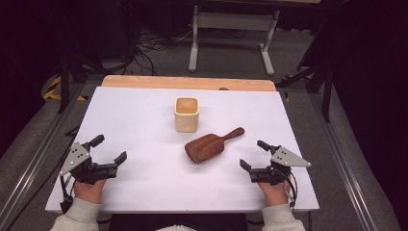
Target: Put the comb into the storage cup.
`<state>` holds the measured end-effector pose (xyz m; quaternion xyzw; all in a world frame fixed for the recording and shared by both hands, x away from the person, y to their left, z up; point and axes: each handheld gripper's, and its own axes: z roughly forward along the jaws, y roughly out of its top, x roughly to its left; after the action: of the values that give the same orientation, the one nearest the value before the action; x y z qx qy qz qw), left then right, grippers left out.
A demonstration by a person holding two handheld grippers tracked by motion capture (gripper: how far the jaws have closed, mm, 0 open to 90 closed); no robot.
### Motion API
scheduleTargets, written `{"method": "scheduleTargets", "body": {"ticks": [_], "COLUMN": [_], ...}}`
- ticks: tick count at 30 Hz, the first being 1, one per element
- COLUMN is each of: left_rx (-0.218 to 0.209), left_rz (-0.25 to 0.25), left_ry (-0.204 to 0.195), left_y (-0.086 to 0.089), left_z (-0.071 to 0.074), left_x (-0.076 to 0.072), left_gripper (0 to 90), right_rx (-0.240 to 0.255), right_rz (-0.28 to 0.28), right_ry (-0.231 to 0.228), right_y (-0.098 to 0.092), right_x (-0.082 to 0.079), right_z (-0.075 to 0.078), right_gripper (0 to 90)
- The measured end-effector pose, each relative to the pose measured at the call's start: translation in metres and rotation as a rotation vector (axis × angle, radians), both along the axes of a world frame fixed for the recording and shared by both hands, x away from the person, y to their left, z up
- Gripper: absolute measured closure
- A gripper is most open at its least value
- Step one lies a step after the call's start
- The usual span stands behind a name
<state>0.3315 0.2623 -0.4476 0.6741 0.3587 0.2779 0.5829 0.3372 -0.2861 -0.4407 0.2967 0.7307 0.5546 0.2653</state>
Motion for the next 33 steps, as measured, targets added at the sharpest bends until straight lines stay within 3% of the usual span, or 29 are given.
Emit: {"method": "scheduleTargets", "body": {"ticks": [4, 8, 13, 19, 26, 33], "left_rx": [0.001, -0.005, 0.03, 0.02, 0.023, 0.02], "left_rz": [-0.007, -0.001, -0.013, -0.016, -0.017, -0.015], "left_ry": [0.013, 0.003, -0.005, 0.004, 0.004, 0.005], "left_y": [0.003, 0.006, 0.006, 0.007, 0.008, 0.01], "left_z": [0.003, 0.006, 0.007, 0.008, 0.008, 0.008], "left_x": [0.0, -0.001, -0.001, 0.0, 0.0, -0.001], "left_gripper": [2.0, 1.9, 1.9, 1.6, 1.6, 1.5], "right_rx": [-0.024, -0.013, -0.047, -0.091, -0.135, -0.13], "right_rz": [-0.009, -0.001, 0.023, 0.062, 0.091, 0.113], "right_ry": [0.004, 0.019, 0.058, 0.119, 0.119, 0.148], "right_y": [0.003, 0.003, 0.01, 0.023, 0.037, 0.046], "right_x": [0.0, 0.002, 0.007, 0.03, 0.055, 0.076], "right_z": [0.001, 0.003, 0.012, 0.029, 0.048, 0.058], "right_gripper": [4.8, 7.0, 10.5, 12.9, 23.2, 24.0]}}
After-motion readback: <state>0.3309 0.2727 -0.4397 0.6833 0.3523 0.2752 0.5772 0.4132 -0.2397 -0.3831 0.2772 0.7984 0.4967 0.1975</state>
